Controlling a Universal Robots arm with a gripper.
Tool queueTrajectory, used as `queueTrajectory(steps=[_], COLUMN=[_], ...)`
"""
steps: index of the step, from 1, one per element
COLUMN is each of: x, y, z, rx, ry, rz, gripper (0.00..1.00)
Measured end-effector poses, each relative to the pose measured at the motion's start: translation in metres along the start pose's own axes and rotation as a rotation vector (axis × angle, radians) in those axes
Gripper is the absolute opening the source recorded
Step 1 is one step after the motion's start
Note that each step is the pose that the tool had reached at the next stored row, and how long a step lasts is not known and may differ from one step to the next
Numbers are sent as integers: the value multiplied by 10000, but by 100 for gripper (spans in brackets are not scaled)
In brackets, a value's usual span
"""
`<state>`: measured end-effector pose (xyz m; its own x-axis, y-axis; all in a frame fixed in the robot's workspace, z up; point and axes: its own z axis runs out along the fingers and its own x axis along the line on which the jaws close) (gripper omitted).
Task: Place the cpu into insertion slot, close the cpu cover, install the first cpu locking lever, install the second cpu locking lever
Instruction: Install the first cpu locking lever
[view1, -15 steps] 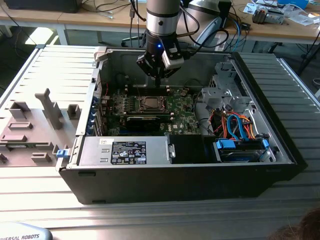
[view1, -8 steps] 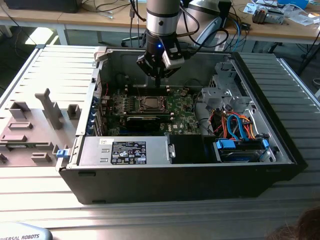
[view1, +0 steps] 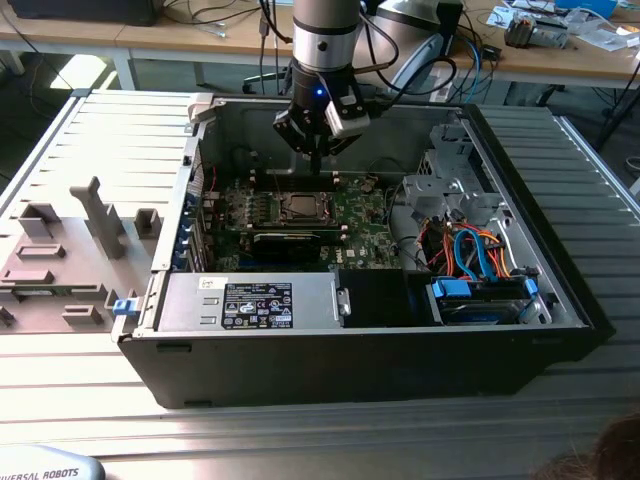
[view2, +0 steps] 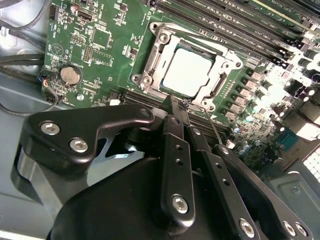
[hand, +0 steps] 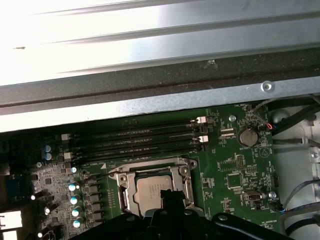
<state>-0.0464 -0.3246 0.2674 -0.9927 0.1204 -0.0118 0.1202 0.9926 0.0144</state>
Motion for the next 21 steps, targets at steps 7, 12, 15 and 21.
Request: queueTrajectory(steps=[7, 12, 15, 21], x=[0, 0, 0, 0], y=[0, 0, 0, 0], z=[0, 0, 0, 0], rx=[0, -2, -2, -3], ry=[1, 2, 3, 4], rz=[-98, -166, -217, -302], gripper=[11, 11, 11, 11])
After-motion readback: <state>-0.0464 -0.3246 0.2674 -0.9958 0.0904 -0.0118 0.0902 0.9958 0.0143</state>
